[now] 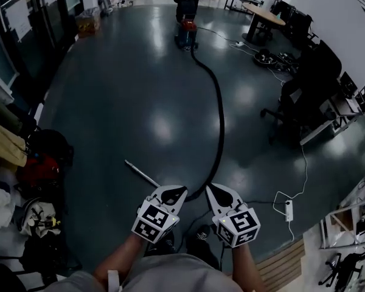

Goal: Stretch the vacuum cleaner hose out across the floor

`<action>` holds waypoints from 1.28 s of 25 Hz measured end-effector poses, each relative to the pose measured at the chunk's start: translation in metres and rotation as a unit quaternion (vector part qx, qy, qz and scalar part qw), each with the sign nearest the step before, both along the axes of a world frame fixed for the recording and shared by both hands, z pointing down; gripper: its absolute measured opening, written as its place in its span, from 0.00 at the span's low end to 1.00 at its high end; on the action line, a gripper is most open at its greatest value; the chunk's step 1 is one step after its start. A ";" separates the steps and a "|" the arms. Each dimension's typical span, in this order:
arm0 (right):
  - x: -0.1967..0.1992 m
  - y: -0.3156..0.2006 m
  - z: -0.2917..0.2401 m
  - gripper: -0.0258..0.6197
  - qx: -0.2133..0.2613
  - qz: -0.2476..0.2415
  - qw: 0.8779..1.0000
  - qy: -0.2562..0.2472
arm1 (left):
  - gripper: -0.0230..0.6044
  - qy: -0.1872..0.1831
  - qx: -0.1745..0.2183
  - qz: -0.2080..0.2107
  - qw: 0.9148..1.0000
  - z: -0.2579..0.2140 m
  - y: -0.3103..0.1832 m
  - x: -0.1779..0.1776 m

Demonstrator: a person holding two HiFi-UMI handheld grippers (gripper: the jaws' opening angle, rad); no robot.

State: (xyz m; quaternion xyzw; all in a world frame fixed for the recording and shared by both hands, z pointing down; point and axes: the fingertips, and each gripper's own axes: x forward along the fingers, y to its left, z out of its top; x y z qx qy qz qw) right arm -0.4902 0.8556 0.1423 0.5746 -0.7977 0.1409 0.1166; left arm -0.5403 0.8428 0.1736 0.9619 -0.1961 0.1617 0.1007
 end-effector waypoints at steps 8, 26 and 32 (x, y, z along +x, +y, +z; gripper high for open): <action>-0.004 0.014 -0.038 0.05 0.049 0.009 0.999 -0.023 | 0.05 0.013 0.032 0.014 0.999 -0.040 0.009 0.001; 0.002 0.025 -0.060 0.05 0.075 0.042 0.996 -0.031 | 0.05 0.021 0.042 -0.011 0.999 -0.056 0.022 -0.003; -0.001 0.023 -0.060 0.05 0.073 0.048 0.996 -0.034 | 0.05 0.019 0.044 -0.006 0.999 -0.058 0.021 -0.007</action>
